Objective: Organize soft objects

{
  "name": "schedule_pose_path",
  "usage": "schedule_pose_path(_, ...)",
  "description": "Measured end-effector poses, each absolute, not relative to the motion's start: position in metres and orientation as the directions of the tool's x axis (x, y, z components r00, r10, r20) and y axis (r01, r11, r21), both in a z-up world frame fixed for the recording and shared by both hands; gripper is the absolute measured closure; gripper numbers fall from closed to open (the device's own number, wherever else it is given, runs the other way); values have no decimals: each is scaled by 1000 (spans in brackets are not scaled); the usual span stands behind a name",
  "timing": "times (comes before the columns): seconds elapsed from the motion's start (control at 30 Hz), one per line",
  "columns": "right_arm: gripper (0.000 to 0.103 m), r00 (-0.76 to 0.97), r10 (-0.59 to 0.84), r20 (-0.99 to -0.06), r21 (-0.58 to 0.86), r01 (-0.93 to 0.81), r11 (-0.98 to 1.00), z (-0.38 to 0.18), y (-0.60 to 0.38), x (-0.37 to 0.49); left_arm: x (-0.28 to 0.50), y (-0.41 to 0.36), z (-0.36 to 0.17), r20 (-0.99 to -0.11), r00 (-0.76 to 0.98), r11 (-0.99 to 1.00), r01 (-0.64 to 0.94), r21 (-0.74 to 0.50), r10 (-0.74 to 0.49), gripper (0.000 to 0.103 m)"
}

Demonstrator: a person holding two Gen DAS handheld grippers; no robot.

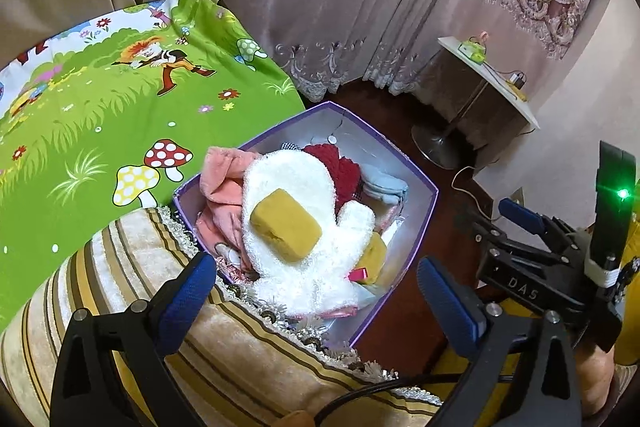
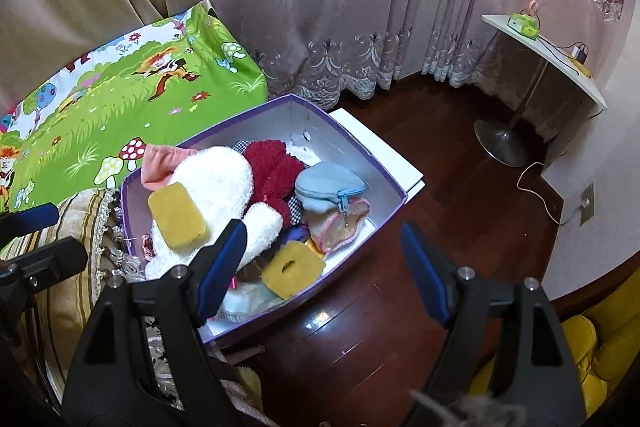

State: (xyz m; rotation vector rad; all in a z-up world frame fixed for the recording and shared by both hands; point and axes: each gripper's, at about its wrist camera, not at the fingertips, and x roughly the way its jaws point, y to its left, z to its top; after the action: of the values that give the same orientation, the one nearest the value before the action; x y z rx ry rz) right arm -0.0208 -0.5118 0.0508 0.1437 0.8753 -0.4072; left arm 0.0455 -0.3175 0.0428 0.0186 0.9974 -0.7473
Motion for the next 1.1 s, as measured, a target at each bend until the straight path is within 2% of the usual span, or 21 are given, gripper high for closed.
schedule_pose_path(1.1,22,576,-281,-768,-39,395,918,50,-513,-20,45,-319,40,-770,309,754,576,-316,-558,0)
